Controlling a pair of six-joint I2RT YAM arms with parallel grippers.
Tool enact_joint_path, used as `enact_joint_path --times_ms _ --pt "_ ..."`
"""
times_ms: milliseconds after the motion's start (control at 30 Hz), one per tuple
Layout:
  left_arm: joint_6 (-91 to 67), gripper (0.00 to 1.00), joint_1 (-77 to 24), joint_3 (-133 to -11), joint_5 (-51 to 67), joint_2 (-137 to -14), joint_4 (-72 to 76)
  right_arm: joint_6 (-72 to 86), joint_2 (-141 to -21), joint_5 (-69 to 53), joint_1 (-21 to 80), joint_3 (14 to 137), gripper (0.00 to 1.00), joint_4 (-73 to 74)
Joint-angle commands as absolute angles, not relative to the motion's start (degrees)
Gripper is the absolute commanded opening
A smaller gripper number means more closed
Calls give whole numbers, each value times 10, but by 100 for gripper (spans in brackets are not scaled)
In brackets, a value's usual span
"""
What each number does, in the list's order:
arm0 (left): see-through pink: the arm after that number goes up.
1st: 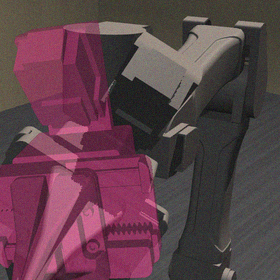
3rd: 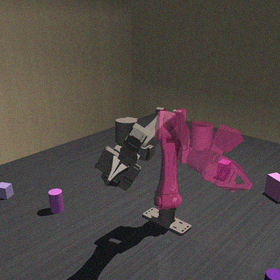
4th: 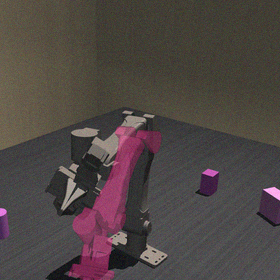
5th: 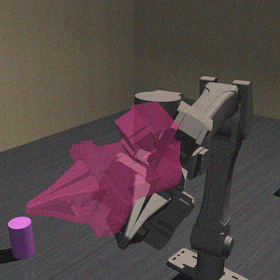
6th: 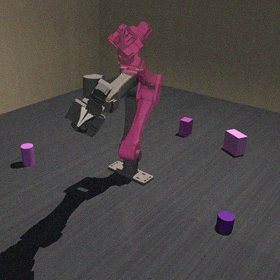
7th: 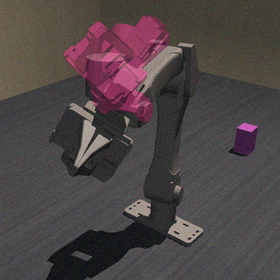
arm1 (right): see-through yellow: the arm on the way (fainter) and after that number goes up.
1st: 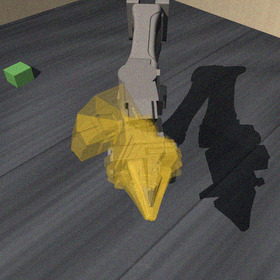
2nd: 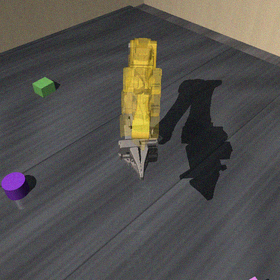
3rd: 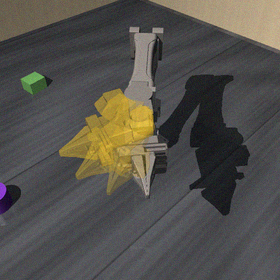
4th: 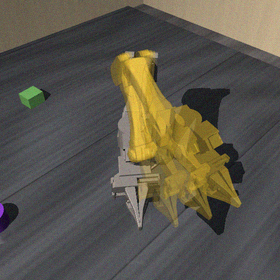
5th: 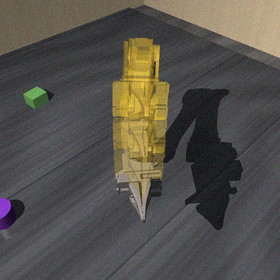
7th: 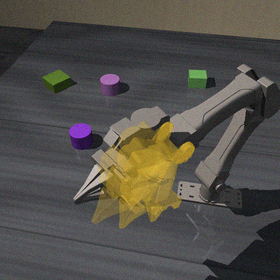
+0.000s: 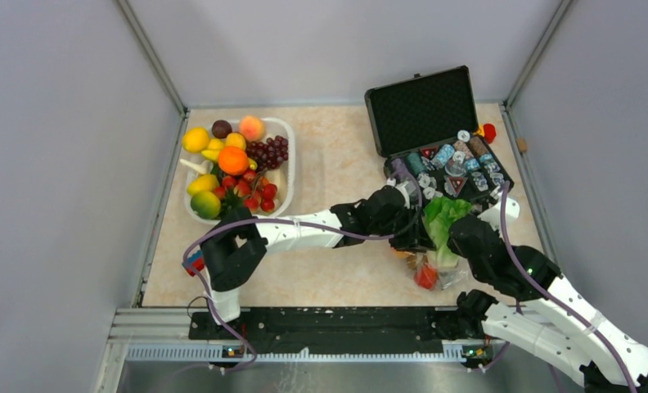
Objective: Place the food in the zip-top bag and seal the zipper
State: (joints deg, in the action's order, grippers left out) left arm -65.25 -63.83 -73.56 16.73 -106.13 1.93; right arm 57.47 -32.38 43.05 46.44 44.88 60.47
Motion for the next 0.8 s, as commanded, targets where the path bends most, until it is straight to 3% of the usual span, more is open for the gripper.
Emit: enact_joint_path --times_ms 0,367,567,667,767 --pt "-640 35 -645 -767 158 -1077 12 564 -325 441 466 447 1 590" --pt "-626 36 -650 -751 137 -1067 -14 563 -319 443 466 445 1 588" --pt "-627 33 -651 -763 147 -1086 -15 562 -317 441 467 446 1 588" --pt "-623 25 -651 -762 140 -1087 -15 561 -315 440 465 446 1 587" --pt "-618 23 -652 -767 138 -1090 -15 559 -315 439 466 446 1 586"
